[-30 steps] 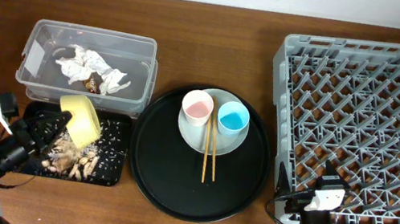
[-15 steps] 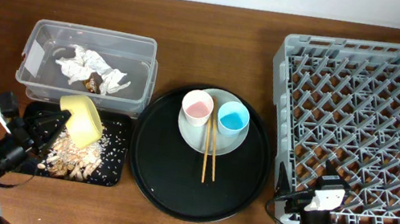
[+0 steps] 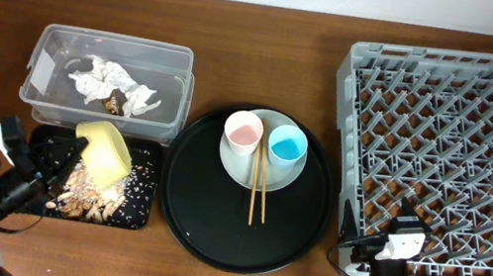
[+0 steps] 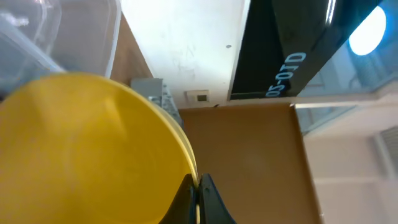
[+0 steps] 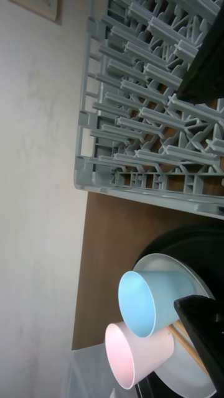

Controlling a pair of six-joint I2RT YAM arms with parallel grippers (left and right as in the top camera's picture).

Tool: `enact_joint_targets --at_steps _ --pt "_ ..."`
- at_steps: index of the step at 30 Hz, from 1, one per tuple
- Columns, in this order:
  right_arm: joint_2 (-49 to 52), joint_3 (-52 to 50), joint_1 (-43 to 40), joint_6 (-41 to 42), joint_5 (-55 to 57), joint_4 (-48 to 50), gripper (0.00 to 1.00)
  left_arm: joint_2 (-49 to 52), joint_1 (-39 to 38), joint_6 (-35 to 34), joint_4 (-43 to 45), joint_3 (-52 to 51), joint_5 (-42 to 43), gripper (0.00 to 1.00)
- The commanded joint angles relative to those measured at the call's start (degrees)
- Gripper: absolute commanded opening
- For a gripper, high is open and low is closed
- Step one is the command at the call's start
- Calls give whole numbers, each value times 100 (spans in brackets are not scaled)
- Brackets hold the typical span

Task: Sort waste into correct bins and load items into the dishwasher rack
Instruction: 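Carry the yellow bowl left and tip scraps onto the black tray, then bring the empty yellow bowl back and set it on the round tray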

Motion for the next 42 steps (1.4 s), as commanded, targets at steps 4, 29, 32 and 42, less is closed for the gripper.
enact_joint_targets --at_steps 4,29,32,42 --pt "-28 -26 -37 -24 -13 -24 99 35 26 -603 476 -4 129 0" --pt "-28 -26 -37 -24 -13 -24 99 -1438 -5364 -1587 573 791 -6310 0" --pt "-28 -26 -37 -24 -13 -24 99 -1270 -6498 -1735 575 791 -7379 0" --pt "-28 -26 -37 -24 -13 -24 99 227 -8996 -2046 1189 791 -9265 0"
